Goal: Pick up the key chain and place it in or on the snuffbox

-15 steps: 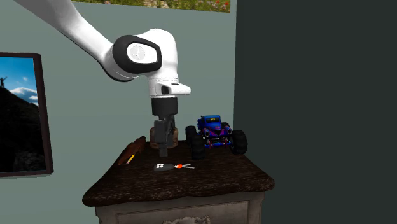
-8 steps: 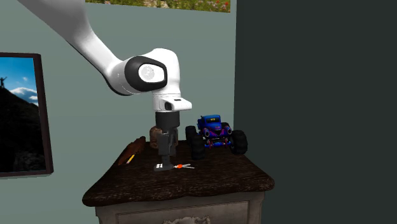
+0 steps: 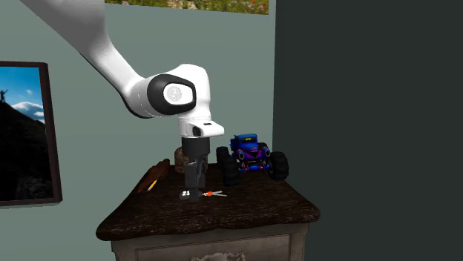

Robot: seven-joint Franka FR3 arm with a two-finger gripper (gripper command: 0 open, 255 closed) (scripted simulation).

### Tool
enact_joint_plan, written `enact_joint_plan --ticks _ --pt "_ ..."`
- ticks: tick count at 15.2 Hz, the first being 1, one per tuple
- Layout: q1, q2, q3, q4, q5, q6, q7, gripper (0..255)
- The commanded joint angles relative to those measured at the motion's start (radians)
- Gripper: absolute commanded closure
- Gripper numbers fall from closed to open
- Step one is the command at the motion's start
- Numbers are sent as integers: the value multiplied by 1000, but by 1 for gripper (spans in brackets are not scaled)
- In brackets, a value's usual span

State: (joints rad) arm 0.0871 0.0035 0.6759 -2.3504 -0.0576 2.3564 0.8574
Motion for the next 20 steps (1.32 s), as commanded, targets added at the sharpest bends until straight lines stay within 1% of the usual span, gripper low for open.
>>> enact_joint_plan --ticks 1,2,3,6,10,12,20 --pt "0 0 0 0 0 0 0 0" --pt "0 0 0 0 0 0 0 0" --pt "0 0 0 0 0 0 0 255" --pt "1 3 1 0 -3 2 5 255" --pt "3 -14 3 -10 13 -1 -1 255" --pt "0 0 0 0 0 0 0 255" --pt "2 -85 -6 42 73 -108 -57 255"
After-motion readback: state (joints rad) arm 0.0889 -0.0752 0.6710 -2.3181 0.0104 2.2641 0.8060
